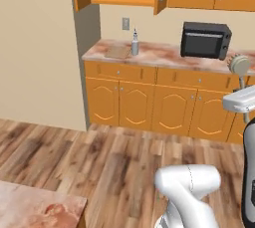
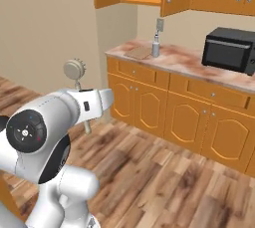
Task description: Grab the spray bottle from the cabinet, then place it next to the cutting board for sanitizing. Then grab the dish brush from the countertop next to the sink and place it next to the cutting board.
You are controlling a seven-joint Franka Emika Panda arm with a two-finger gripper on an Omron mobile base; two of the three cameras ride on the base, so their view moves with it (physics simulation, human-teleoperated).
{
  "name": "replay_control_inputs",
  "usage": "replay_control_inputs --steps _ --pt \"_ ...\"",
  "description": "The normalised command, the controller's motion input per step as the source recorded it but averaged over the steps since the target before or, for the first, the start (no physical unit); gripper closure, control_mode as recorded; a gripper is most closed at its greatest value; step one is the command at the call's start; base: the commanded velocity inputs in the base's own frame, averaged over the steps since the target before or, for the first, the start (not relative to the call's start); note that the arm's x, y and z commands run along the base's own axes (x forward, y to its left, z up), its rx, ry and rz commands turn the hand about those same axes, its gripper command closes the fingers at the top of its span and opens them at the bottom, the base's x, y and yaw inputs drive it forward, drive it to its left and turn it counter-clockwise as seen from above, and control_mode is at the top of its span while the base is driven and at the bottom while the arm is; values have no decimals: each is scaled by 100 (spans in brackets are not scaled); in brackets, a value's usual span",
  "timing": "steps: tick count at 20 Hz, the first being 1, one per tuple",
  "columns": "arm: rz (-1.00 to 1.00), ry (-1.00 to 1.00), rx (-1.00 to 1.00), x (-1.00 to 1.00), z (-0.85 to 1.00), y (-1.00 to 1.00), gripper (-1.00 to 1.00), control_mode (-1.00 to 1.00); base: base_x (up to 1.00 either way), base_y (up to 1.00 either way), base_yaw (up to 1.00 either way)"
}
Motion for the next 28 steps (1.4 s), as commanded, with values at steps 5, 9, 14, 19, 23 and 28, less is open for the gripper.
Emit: replay_control_inputs --steps 5,9,14,19,23,28 --pt "0 0 0 0 0 0 100 100 100 5 0" --pt "0 0 0 0 0 0 100 100 100 0 6" --pt "0 0 0 0 0 0 100 100 100 27 18" --pt "0 0 0 0 0 0 100 100 90 74 19" --pt "0 0 0 0 0 0 100 100 93 96 -1" --pt "0 0 0 0 0 0 100 100 86 49 -11"
